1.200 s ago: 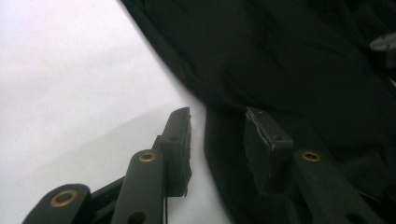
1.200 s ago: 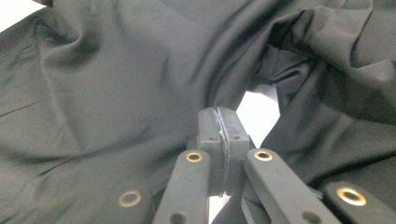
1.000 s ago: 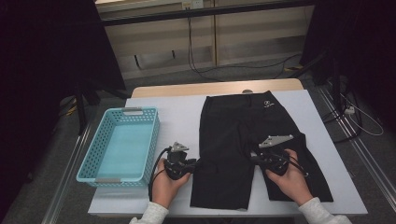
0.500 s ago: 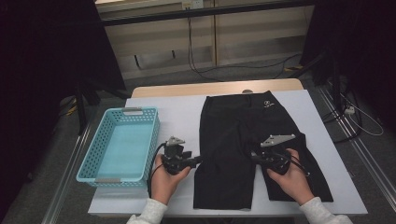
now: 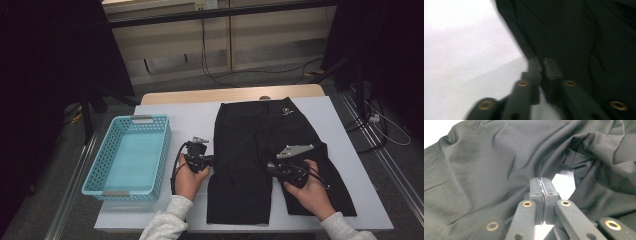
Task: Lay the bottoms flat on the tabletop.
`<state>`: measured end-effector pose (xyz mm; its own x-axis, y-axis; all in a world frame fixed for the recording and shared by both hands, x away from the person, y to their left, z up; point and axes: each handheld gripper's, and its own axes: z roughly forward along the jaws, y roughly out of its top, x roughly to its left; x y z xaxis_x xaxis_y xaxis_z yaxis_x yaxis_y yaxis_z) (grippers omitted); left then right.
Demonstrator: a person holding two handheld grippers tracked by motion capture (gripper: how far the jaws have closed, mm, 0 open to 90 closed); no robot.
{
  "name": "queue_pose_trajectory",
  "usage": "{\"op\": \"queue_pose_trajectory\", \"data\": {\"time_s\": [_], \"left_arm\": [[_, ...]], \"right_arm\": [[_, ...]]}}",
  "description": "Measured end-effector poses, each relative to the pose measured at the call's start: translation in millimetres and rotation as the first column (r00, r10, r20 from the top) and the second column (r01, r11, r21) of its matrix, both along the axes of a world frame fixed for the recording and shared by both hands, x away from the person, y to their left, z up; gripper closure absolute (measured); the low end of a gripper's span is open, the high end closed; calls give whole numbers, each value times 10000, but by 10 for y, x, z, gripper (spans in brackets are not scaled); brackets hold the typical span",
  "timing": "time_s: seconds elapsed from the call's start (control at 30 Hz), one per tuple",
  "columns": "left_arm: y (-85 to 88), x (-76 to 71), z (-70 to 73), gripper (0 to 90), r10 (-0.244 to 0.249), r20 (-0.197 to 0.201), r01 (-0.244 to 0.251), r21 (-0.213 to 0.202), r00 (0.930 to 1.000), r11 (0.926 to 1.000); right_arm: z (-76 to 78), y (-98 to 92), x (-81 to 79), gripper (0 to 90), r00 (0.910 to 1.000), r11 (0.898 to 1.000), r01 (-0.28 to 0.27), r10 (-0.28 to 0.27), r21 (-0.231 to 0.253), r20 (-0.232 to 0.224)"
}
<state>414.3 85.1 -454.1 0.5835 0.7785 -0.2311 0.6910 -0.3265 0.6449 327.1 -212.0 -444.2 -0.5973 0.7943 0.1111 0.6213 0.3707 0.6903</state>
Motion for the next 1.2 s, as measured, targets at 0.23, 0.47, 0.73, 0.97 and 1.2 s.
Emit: {"op": "queue_pose_trajectory", "data": {"time_s": [0.23,0.47,0.73,0.97,1.2], "left_arm": [[190,118,157,900,586,274,-572,-476,9979,9972],[223,195,130,898,736,404,-719,-426,9965,9965],[253,223,57,897,893,391,-884,-247,9952,9958],[271,252,39,896,1015,687,-1013,-61,9925,9948],[305,202,34,598,1014,1052,-1023,32,9893,9948]], "right_arm": [[20,2,-13,862,9999,10000,19,-20,96,101],[16,12,-56,709,9998,9997,148,-150,174,114],[-103,110,-53,646,9977,9992,193,-170,339,-661],[-108,263,-36,535,9997,10000,-22,23,23,-238],[-94,142,-41,529,9969,9981,608,-606,23,-494]]}}
